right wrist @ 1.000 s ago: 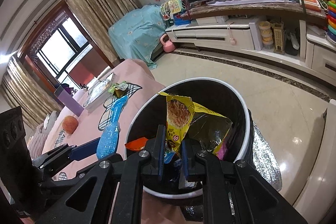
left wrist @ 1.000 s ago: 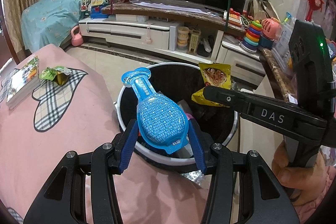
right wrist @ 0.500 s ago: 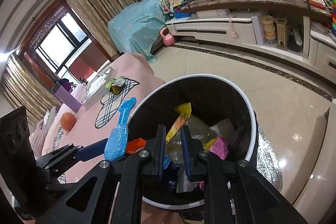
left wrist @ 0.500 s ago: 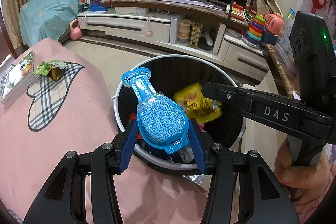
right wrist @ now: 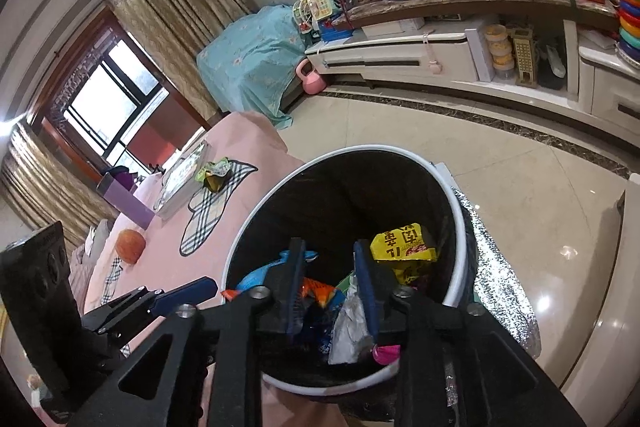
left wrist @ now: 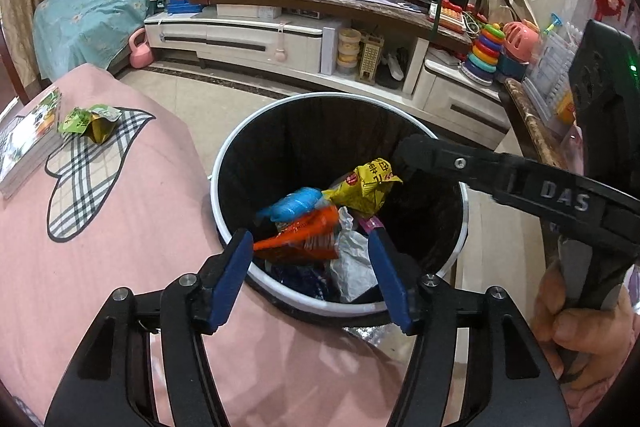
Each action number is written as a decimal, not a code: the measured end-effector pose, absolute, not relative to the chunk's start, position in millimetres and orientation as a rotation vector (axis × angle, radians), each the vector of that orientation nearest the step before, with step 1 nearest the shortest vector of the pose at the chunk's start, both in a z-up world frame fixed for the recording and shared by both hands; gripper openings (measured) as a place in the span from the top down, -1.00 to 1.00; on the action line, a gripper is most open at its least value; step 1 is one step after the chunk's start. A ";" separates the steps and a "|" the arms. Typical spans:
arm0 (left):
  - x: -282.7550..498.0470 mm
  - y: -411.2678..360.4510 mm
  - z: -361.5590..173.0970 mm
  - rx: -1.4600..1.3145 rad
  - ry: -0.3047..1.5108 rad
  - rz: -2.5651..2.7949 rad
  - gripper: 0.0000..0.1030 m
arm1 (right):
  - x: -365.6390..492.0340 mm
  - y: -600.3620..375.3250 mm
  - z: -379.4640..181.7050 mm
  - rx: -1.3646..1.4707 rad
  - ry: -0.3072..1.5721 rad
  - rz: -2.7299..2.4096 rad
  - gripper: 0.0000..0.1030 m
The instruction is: Collect trash
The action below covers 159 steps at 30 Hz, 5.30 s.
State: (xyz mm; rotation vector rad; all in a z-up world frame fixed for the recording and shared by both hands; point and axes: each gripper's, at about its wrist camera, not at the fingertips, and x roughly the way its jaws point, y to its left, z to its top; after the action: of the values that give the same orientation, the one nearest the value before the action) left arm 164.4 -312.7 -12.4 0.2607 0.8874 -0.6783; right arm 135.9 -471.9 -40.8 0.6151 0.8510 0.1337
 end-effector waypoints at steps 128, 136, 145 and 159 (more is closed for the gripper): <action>-15.2 -88.7 -18.9 0.089 0.353 -0.165 -1.00 | -64.6 -317.6 1.2 0.151 0.406 -0.202 -1.00; -15.9 -88.1 -18.4 0.085 0.348 -0.163 -1.00 | -65.5 -318.1 1.3 0.157 0.401 -0.192 -1.00; -18.6 -88.7 -16.5 0.084 0.342 -0.168 -1.00 | -66.8 -317.9 2.4 0.162 0.396 -0.185 -1.00; -20.7 -89.7 -15.3 0.086 0.337 -0.174 -1.00 | -66.7 -316.8 2.9 0.161 0.392 -0.181 -1.00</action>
State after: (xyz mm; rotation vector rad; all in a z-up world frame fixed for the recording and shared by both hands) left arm -20.7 -89.7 -15.3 0.0857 0.3368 -0.1738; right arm -66.7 -316.8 2.9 0.1606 0.3918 -0.1813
